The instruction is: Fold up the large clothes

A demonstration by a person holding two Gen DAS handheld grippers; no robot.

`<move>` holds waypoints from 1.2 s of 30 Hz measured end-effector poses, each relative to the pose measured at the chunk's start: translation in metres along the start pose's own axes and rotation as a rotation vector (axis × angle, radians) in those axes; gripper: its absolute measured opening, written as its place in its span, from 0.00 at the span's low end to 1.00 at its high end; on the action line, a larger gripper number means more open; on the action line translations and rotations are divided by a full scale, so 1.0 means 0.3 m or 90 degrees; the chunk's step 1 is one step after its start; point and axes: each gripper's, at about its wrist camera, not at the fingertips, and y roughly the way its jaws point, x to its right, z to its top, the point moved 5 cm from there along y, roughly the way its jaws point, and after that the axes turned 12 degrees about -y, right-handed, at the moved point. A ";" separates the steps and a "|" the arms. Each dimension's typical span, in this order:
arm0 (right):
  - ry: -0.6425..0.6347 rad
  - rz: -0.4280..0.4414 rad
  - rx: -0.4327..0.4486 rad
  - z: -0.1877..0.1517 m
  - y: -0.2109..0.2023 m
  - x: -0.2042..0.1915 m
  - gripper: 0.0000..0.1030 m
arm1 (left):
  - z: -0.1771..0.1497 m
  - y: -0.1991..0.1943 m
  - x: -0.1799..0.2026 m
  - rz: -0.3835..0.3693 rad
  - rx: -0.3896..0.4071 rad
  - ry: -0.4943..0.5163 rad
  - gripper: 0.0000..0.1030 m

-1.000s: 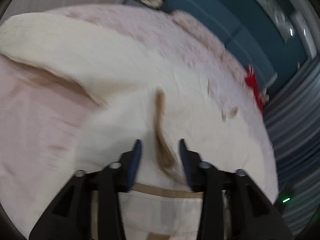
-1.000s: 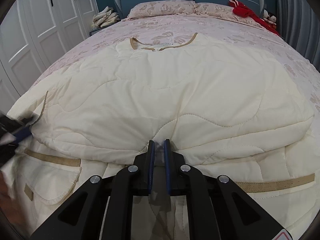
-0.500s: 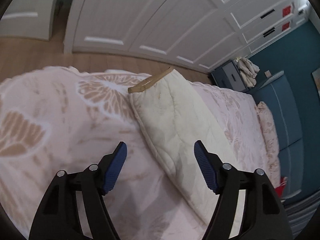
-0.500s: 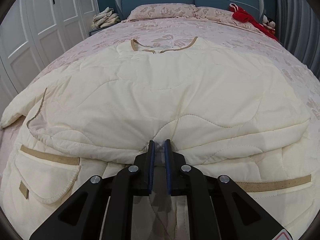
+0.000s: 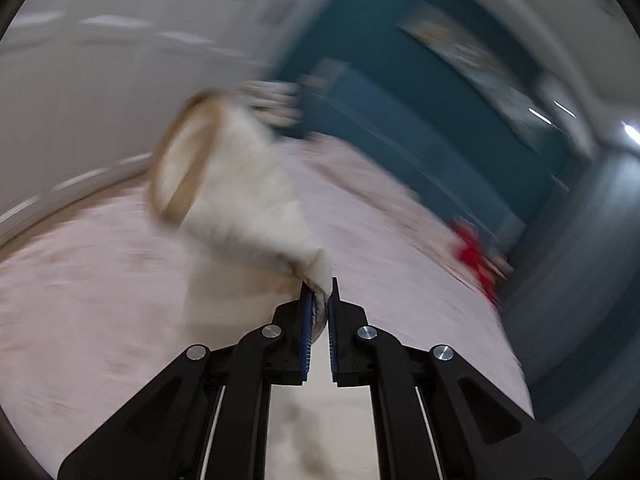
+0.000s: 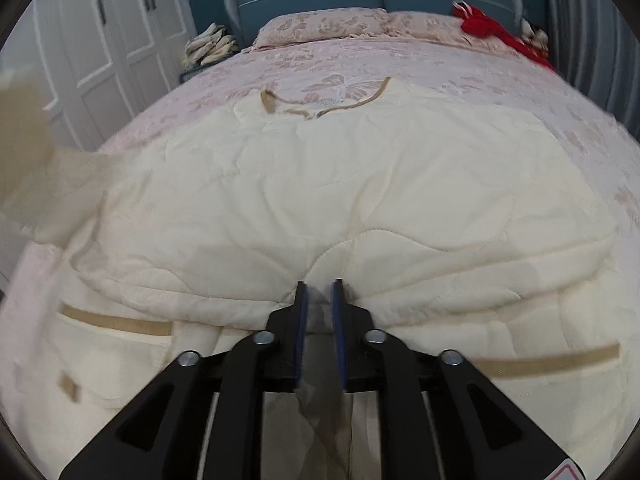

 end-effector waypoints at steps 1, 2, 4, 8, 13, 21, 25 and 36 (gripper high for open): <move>0.022 0.007 0.006 -0.006 -0.031 0.012 0.47 | -0.086 0.033 0.129 -0.037 -0.036 0.027 0.07; 0.040 0.011 0.018 -0.013 -0.073 0.028 0.53 | -0.157 0.066 0.210 -0.062 -0.064 0.043 0.07; 0.053 -0.003 0.046 -0.043 -0.172 0.068 0.60 | -0.396 0.150 0.379 -0.102 -0.146 0.081 0.18; 0.042 -0.052 0.039 -0.124 -0.315 0.177 0.64 | -0.762 0.255 0.404 -0.106 -0.247 0.029 0.65; 0.085 -0.064 0.032 -0.151 -0.383 0.327 0.68 | -0.897 0.310 0.157 -0.016 -0.291 -0.098 0.68; 0.199 -0.012 0.055 0.002 -0.259 0.477 0.68 | -0.583 0.349 -0.295 0.100 -0.188 -0.273 0.67; 0.239 0.011 0.033 0.072 -0.127 0.505 0.68 | -0.538 0.417 -0.425 0.123 -0.193 -0.324 0.57; 0.122 0.077 0.073 0.165 -0.222 0.298 0.14 | -0.490 0.239 -0.471 0.165 -0.132 -0.237 0.08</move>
